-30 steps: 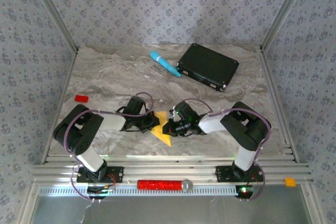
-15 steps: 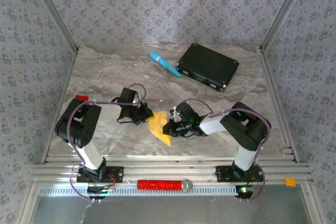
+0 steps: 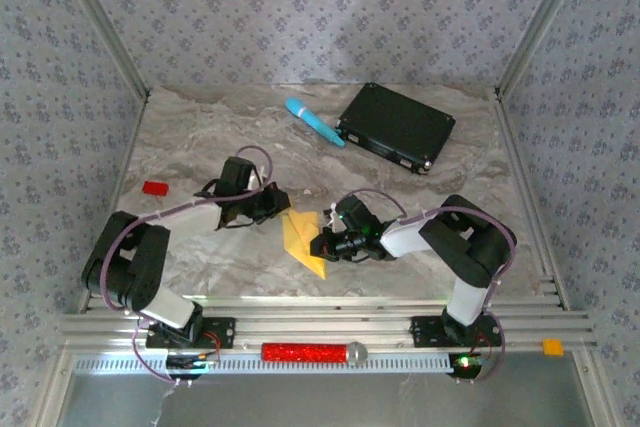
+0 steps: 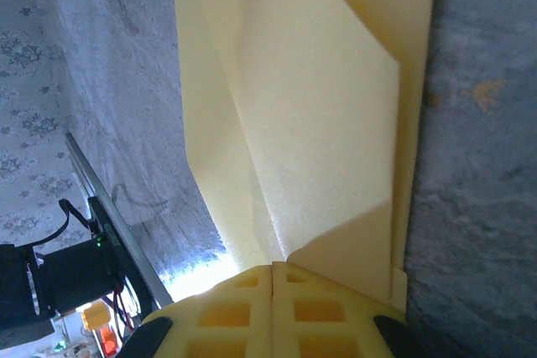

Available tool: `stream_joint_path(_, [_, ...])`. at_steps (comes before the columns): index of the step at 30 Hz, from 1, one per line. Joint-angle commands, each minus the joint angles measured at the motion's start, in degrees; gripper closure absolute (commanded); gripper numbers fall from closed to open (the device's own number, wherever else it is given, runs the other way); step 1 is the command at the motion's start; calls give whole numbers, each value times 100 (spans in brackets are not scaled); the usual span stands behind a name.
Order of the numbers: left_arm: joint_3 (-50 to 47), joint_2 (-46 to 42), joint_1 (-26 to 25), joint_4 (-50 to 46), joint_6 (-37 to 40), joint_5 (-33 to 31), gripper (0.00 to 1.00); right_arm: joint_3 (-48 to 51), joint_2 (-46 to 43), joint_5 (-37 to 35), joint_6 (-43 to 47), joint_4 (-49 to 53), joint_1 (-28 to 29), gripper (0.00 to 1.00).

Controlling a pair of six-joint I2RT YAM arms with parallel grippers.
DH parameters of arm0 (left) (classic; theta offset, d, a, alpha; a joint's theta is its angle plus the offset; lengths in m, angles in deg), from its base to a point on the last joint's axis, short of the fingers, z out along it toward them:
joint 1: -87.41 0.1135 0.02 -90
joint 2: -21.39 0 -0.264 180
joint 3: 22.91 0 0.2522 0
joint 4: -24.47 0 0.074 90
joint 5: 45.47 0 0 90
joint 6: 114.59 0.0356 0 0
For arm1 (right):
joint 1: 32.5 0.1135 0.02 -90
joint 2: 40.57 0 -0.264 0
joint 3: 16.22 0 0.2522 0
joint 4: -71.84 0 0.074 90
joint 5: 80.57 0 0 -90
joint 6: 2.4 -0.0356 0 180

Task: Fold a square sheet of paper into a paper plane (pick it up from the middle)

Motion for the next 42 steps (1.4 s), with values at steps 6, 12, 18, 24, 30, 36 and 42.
stream_joint_path(6, [78,1170,-149,540,12,287,98,371,375,-303,-29,1298,1,100])
stream_joint_path(12, [190,1602,382,129,180,-29,100,414,448,-292,-26,1259,2,100])
stream_joint_path(18, [585,1620,780,-620,505,-175,99,473,510,-255,-60,1155,10,100])
stream_joint_path(24, [962,1383,773,-1144,514,-191,99,477,448,-205,-13,1206,6,100])
stream_joint_path(30, [895,428,451,-1359,438,-313,98,411,356,-77,214,1433,-83,100])
stream_joint_path(36, [479,180,-296,-642,212,-83,98,345,333,-22,273,1484,-149,100])
stream_joint_path(42, [347,753,-623,-330,114,-111,98,233,281,-20,247,1516,-141,100])
